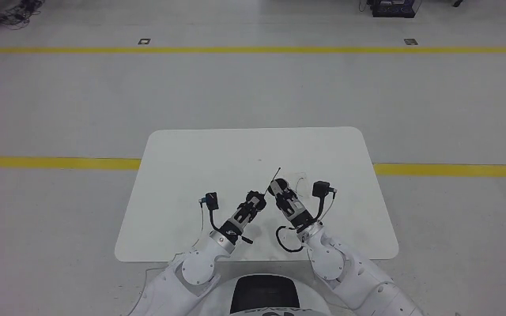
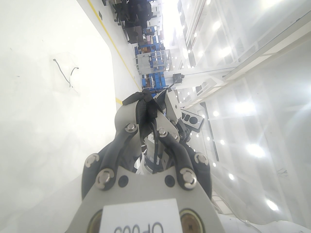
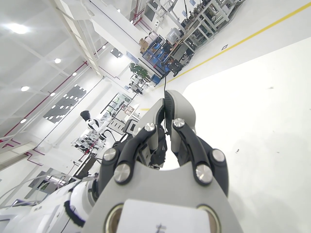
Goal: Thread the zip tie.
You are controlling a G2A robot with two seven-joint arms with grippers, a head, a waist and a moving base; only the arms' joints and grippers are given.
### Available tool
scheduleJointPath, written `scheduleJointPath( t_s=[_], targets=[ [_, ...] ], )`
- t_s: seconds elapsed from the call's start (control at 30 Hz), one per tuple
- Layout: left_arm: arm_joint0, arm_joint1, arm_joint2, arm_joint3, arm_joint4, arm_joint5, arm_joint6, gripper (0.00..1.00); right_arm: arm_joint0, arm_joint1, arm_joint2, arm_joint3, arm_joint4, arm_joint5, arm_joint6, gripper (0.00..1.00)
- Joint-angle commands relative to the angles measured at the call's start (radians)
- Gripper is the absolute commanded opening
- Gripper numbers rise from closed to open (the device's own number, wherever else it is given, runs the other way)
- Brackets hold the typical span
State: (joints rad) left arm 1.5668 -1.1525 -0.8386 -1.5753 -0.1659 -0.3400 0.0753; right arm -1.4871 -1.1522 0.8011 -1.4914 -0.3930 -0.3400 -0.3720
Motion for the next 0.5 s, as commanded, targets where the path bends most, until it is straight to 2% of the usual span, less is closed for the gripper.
scheduleJointPath(
  t_s=[0.0, 0.47],
  targets=[
    [0.000, 0.000, 0.000, 0.000, 0.000, 0.000, 0.000, 0.00, -0.001, -0.001, 0.001, 0.000, -0.002, 0.000, 0.001, 0.00],
    [0.000, 0.000, 0.000, 0.000, 0.000, 0.000, 0.000, 0.00, -0.007, -0.007, 0.011, 0.003, -0.018, 0.000, 0.009, 0.00]
  ],
)
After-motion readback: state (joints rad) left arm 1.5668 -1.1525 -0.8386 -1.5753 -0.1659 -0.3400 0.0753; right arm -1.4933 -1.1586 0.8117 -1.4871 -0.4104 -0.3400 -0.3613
